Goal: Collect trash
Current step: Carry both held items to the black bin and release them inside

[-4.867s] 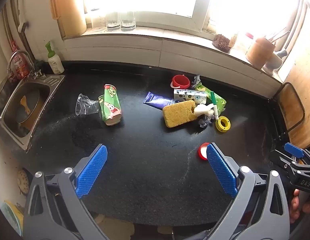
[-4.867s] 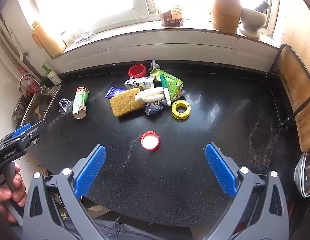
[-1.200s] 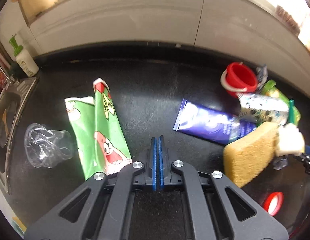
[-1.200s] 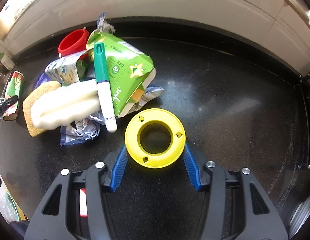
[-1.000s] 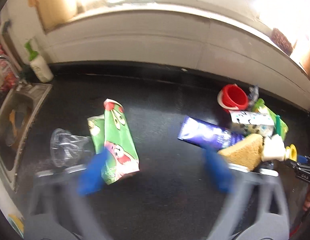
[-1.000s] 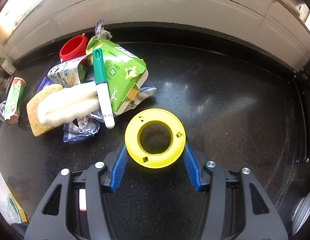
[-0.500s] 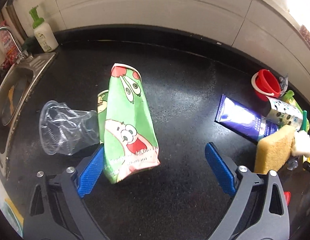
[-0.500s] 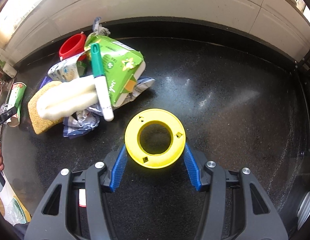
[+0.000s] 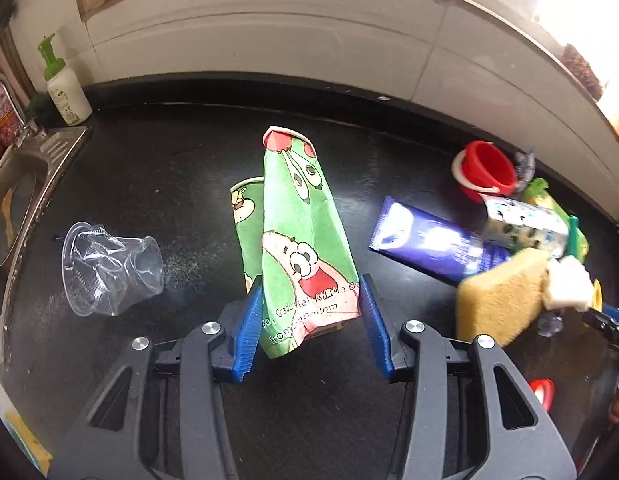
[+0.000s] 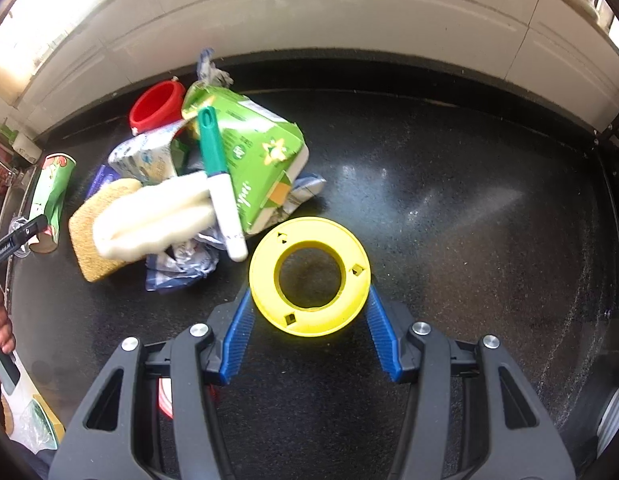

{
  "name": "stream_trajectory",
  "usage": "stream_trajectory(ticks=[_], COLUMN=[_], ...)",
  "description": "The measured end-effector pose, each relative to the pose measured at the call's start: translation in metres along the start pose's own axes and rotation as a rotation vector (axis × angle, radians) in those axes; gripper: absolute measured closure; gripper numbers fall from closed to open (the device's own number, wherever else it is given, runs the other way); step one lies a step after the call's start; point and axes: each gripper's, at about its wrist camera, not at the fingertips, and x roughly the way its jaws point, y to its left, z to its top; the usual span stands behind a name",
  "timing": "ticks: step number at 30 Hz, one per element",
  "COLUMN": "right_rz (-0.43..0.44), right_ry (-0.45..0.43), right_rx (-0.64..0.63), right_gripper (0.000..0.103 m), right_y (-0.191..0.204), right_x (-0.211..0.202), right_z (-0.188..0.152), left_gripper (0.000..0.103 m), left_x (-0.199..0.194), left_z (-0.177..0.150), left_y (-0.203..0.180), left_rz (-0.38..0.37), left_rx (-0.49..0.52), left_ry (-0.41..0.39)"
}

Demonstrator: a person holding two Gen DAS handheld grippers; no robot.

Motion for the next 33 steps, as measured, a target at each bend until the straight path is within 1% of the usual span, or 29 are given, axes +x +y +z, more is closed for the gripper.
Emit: stream_trajectory(ticks=[4, 6, 9, 14, 19, 22, 26, 29, 33], right_rz=[0.012, 0.015, 0.021, 0.048, 0.098, 0.139, 0.202, 0.260, 0.347], right_ry=[-0.026, -0.041, -0.065, -0.104, -0.132, -0.137, -0.129, -0.112, -0.079], right_rx=[-0.011, -0.024, -0.045, -0.108, -0.208, -0.279, -0.396, -0.496, -0.658], right_gripper=[0.050, 0.050, 0.050, 0.050, 0.050, 0.050, 0.050, 0.050, 0.050], right_y=[0.004, 0.006, 0.013, 0.031, 0.070, 0.101, 0.154, 0.204, 0.283], right_x=[-0.016, -0.024, -0.037, -0.062, -0.087, -0.094, -0.100, -0.101, -0.102], right_z=[-0.004, -0.006, -0.011, -0.017, -0.027, -0.032, -0.044, -0.056, -0.084], left_gripper=[0.057, 0.057, 0.057, 0.057, 0.057, 0.057, 0.057, 0.057, 0.057], left_x=[-0.028, -0.037, -0.056, -0.094, -0.130, -0.150, -0.178, -0.197, -0.218], left_z=[-0.012, -0.014, -0.022, -0.039, -0.061, -0.079, -0.112, -0.143, -0.194], left_y=[-0.023, -0.025, -0.027, -0.026, -0.007, 0.010, 0.044, 0.075, 0.120], left_rz=[0.002, 0.000, -0.006, 0.020, 0.053, 0.090, 0.145, 0.205, 0.294], left_rx=[0.057, 0.068, 0.056, 0.054, 0.005, -0.030, -0.112, -0.187, -0.313], left_ry=[-0.024, -0.032, -0.044, -0.090, -0.130, -0.147, -0.158, -0.158, -0.140])
